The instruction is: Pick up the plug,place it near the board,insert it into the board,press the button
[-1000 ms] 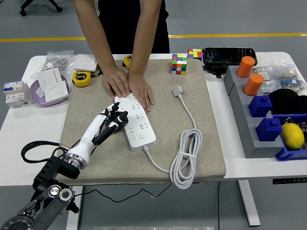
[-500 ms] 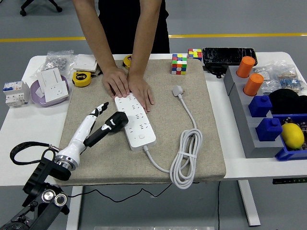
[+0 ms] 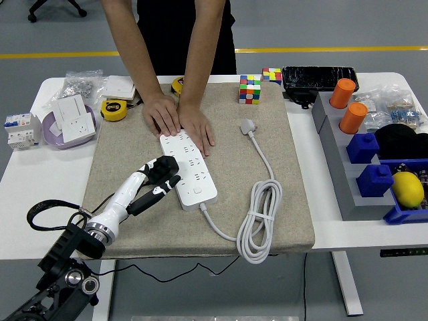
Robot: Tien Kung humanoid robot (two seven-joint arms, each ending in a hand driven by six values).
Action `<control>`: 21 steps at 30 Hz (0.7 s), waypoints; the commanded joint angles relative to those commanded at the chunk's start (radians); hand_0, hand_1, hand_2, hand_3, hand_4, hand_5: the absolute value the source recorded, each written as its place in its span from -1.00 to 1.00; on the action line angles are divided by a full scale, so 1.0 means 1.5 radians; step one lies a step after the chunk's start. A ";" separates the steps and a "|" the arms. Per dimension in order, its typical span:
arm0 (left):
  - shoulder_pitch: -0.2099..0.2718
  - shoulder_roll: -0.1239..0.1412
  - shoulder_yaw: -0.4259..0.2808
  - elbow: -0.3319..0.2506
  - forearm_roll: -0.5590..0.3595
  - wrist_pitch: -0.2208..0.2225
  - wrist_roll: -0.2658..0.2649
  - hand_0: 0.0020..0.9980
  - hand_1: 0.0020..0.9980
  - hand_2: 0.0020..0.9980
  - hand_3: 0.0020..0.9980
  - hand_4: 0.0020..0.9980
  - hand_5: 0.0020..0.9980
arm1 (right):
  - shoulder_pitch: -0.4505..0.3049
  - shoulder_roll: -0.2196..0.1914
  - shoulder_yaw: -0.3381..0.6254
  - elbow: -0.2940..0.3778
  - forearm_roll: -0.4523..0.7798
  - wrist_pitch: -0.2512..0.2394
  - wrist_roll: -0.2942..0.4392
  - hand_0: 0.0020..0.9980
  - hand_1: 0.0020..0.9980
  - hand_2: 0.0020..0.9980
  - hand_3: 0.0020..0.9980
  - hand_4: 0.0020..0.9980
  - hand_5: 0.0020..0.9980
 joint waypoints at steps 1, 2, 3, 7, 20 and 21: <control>-0.005 -0.001 0.004 0.004 0.001 0.000 0.001 1.00 1.00 1.00 1.00 1.00 1.00 | 0.000 0.000 0.000 0.000 -0.001 0.000 0.000 0.75 0.49 0.47 0.53 1.00 0.69; -0.011 -0.002 0.008 0.010 0.004 -0.001 0.002 1.00 1.00 1.00 1.00 1.00 1.00 | 0.000 0.000 0.000 0.000 -0.001 0.000 0.000 0.75 0.49 0.47 0.53 1.00 0.69; -0.013 -0.003 0.010 0.012 0.005 -0.001 0.003 1.00 1.00 1.00 1.00 1.00 1.00 | 0.000 0.000 0.000 0.000 -0.001 0.000 0.000 0.75 0.50 0.47 0.53 1.00 0.69; -0.027 -0.008 0.022 0.021 0.009 -0.001 0.003 1.00 1.00 1.00 1.00 1.00 1.00 | 0.001 0.000 -0.007 0.000 0.005 -0.001 0.001 0.75 0.50 0.47 0.53 1.00 0.69; -0.059 -0.008 0.041 0.018 0.048 0.001 0.014 1.00 1.00 1.00 0.99 1.00 1.00 | 0.002 0.000 -0.003 0.000 0.004 -0.001 0.000 0.75 0.50 0.47 0.53 1.00 0.68; -0.060 -0.008 0.043 0.017 0.055 0.000 0.016 1.00 1.00 0.99 0.98 1.00 1.00 | 0.002 0.000 -0.003 0.000 0.005 -0.001 0.000 0.75 0.50 0.47 0.53 1.00 0.68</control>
